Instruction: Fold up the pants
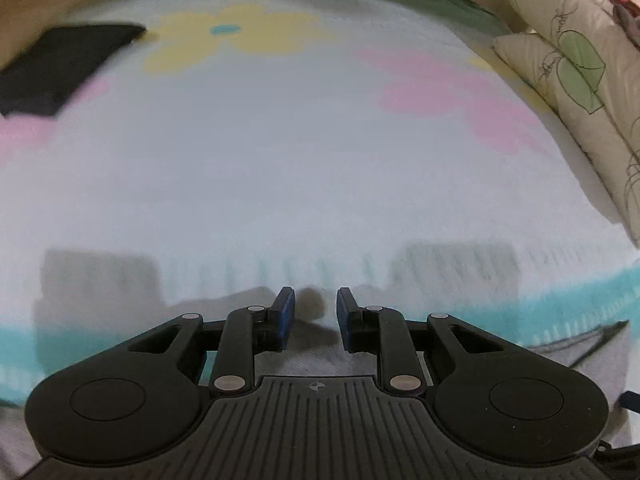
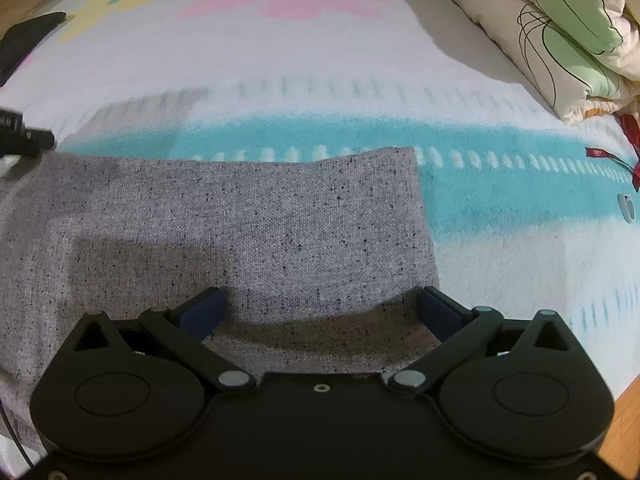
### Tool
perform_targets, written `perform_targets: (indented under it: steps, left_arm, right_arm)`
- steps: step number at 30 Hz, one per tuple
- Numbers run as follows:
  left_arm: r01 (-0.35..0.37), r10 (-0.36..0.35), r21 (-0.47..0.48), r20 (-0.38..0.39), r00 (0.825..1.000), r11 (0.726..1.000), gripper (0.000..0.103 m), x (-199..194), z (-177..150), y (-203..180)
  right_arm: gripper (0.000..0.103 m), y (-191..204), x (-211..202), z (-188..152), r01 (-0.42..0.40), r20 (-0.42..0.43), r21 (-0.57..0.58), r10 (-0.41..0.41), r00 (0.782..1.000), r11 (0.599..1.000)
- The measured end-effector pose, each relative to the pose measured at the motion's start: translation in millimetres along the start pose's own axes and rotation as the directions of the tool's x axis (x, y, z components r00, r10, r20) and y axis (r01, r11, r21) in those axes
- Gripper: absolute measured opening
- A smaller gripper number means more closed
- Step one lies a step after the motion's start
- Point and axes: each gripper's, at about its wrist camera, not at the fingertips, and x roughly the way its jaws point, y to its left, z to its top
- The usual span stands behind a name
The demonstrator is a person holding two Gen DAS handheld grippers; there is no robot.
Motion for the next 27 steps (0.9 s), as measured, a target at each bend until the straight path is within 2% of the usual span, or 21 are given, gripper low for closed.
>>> perform_targets:
  steps: [2,6,11,15,18,20,21,22,24,27]
  left_arm:
    - [-0.015,0.014,0.002,0.019,1.0,1.0,0.023,-11.6,-3.2,3.1]
    - [0.008,-0.007,-0.044,0.023,1.0,0.999,0.025,-41.8,-26.3,18.2]
    - [-0.042,0.047,-0.11,0.048,0.998,0.993,0.029,-79.5,-92.9,36.4]
    - [-0.078,0.079,-0.135,-0.002,0.997,0.988,0.032,-93.5,-159.2,43.7]
    - [-0.098,0.107,-0.098,0.088,0.99,0.99,0.034,-109.5,-196.2,38.6]
    - [-0.123,0.13,-0.07,0.114,0.985,0.99,0.037,-116.0,-209.4,33.3]
    - [-0.129,0.136,-0.063,0.119,0.984,0.99,0.043,-117.8,-213.5,29.9]
    - [-0.127,0.133,-0.056,0.125,0.983,0.99,0.051,-119.4,-217.2,27.0]
    - [-0.113,0.118,-0.042,0.141,0.983,0.993,0.057,-122.0,-224.1,24.9]
    - [-0.081,0.093,-0.069,0.18,0.979,0.994,0.058,-133.3,-232.5,26.4]
  right_arm:
    - [0.102,0.1,0.2,-0.6,0.0,0.001,-0.001,0.0,1.0,1.0]
    - [0.102,0.5,0.3,-0.9,0.0,0.003,-0.003,0.0,1.0,1.0]
    - [0.102,3.0,-1.6,-3.0,0.007,0.011,-0.008,-0.007,1.0,1.0]
    - [0.102,4.8,-2.6,-2.9,0.016,0.011,-0.008,-0.016,1.0,1.0]
    - [0.102,5.4,-3.0,-3.0,0.023,0.01,-0.001,-0.023,1.0,1.0]
    - [0.102,5.2,-3.3,-3.6,0.027,0.012,0.002,-0.027,1.0,1.0]
    - [0.102,5.5,-3.7,-4.3,0.03,0.015,0.005,-0.03,0.999,1.0]
    - [0.102,5.2,-3.9,-4.9,0.032,0.018,0.007,-0.032,0.999,0.999]
    - [0.102,5.2,-4.4,-6.4,0.036,0.026,0.01,-0.036,0.999,0.999]
    - [0.102,4.5,-5.5,-8.5,0.034,0.037,0.007,-0.034,0.999,0.999]
